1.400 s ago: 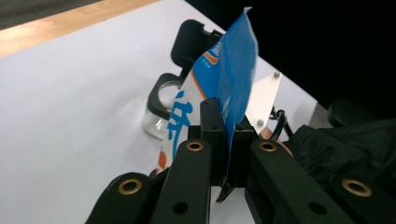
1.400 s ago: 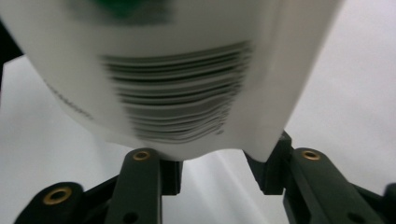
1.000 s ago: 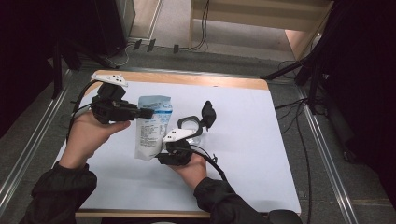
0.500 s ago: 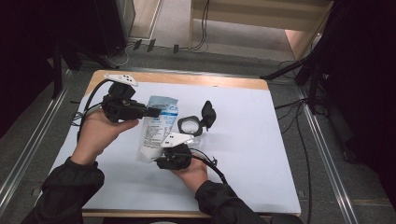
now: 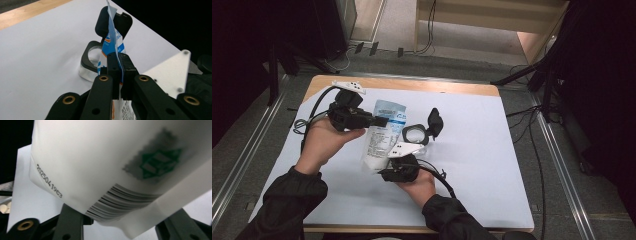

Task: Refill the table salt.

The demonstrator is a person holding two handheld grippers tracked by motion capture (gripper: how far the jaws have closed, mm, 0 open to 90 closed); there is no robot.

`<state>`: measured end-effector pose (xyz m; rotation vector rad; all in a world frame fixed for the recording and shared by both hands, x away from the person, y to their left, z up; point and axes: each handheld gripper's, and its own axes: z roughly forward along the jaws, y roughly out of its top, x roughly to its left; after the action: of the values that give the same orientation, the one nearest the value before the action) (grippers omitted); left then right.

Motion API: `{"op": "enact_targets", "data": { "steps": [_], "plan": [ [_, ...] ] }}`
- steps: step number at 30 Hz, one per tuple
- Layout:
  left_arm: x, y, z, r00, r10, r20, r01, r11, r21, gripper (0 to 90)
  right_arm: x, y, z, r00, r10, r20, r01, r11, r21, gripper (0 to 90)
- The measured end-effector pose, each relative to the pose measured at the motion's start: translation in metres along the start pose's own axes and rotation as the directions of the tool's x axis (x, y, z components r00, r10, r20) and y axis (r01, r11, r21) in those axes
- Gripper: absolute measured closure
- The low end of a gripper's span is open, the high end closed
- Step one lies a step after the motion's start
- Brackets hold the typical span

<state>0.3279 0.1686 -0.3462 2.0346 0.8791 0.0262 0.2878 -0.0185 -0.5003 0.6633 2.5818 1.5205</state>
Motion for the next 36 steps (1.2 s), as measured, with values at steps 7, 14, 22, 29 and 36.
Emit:
{"op": "enact_targets", "data": {
  "steps": [7, 14, 22, 29, 36],
  "plan": [
    [0.000, 0.000, 0.006, 1.0000, -0.007, 0.006, 0.007, 1.0000, 0.002, 89.8, 0.010, 0.001, 0.000, 0.9989, -0.037, 0.031, 0.037, 0.999, -0.011, 57.3],
    [-0.002, 0.000, 0.019, 0.9996, 0.003, 0.029, -0.003, 0.9998, 0.021, 86.2, 0.006, -0.002, -0.003, 0.9993, 0.002, 0.037, -0.002, 1.000, -0.014, 60.3],
    [-0.002, 0.001, 0.030, 0.9999, 0.002, 0.012, -0.003, 0.9991, 0.042, 90.0, 0.001, -0.010, -0.003, 0.9990, 0.043, 0.015, -0.042, 0.999, -0.023, 60.7],
    [0.001, 0.002, 0.037, 0.9997, -0.012, 0.022, 0.011, 0.9988, 0.048, 90.0, 0.004, -0.010, -0.006, 0.9992, 0.032, 0.022, -0.031, 0.999, -0.035, 53.9],
    [0.004, 0.003, 0.046, 0.9980, -0.021, 0.059, 0.019, 0.9989, 0.042, 88.7, 0.001, -0.014, -0.008, 0.9974, 0.068, 0.024, -0.067, 0.997, -0.036, 58.3]
  ]
}}
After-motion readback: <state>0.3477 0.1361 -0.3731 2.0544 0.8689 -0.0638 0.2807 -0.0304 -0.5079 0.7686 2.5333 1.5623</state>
